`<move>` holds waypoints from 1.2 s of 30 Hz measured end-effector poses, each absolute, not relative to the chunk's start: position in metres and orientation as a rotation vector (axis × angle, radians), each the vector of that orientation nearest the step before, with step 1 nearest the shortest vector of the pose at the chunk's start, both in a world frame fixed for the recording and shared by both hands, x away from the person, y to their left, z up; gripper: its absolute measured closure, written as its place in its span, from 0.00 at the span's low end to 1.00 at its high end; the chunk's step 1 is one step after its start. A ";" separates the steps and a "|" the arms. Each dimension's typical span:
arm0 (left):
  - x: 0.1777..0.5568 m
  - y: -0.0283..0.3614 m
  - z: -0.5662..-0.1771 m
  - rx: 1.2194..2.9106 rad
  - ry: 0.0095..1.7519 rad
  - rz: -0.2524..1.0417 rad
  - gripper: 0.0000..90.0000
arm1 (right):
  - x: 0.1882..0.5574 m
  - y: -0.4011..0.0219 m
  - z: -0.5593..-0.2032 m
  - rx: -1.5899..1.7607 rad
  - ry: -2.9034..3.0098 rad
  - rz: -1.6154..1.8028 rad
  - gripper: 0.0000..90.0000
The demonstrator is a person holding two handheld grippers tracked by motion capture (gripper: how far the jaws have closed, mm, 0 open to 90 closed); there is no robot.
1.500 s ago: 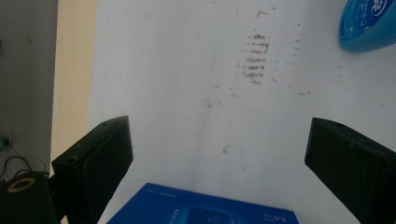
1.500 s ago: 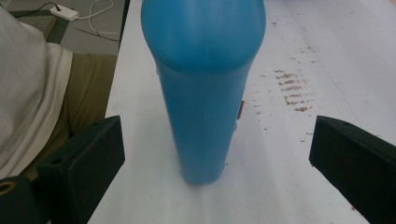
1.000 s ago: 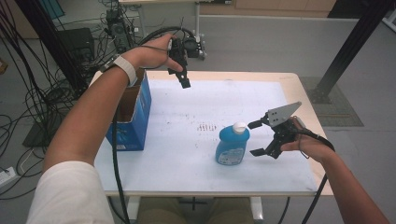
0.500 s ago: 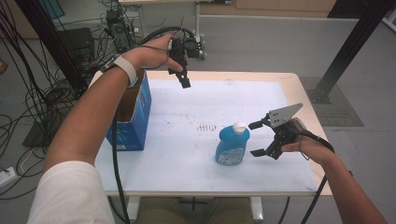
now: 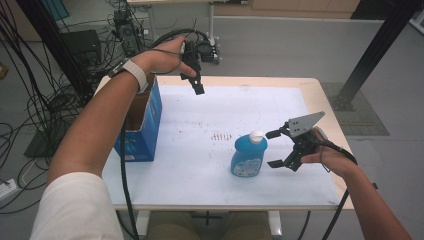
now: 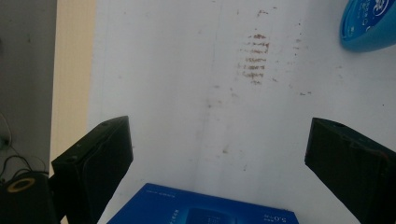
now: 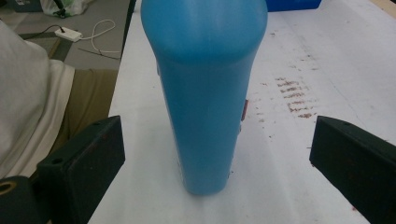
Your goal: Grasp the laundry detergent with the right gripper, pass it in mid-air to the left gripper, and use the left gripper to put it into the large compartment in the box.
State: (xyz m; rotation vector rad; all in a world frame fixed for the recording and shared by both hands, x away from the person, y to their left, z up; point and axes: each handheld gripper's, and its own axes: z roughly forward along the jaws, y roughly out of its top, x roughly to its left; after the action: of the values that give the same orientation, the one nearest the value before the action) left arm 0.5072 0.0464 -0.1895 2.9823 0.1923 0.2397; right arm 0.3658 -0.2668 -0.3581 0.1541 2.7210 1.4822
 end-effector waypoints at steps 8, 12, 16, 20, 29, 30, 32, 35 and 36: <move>0.507 0.046 -0.189 2.984 0.193 0.241 0.09 | 0.366 -0.266 -0.360 0.151 2.715 1.488 0.03; 0.507 0.046 -0.189 2.985 0.194 0.241 0.09 | 0.365 -0.265 -0.361 0.150 2.714 1.492 0.03; 0.507 0.046 -0.189 2.985 0.193 0.241 0.09 | 0.365 -0.265 -0.363 0.155 2.717 1.495 0.03; 0.507 0.045 -0.190 2.986 0.191 0.240 0.09 | 0.364 -0.265 -0.364 0.156 2.717 1.497 0.03; 0.507 0.045 -0.191 2.991 0.192 0.240 0.09 | 0.365 -0.265 -0.367 0.161 2.725 1.491 0.03; 0.507 0.045 -0.191 2.993 0.190 0.240 0.09 | 0.365 -0.265 -0.368 0.159 2.726 1.489 0.03; 0.507 0.045 -0.191 2.993 0.193 0.241 0.09 | 0.364 -0.264 -0.369 0.163 2.731 1.488 0.03; 0.507 0.045 -0.191 2.994 0.191 0.239 0.09 | 0.365 -0.264 -0.370 0.164 2.732 1.487 0.04; 0.507 0.045 -0.191 2.994 0.191 0.240 0.09 | 0.365 -0.264 -0.370 0.166 2.732 1.488 0.04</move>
State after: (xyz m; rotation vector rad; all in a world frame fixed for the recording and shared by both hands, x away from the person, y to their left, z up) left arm 0.5070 0.0451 -0.1913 2.9943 0.1905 0.2396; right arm 0.3646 -0.2645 -0.3704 0.1660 2.7318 1.4884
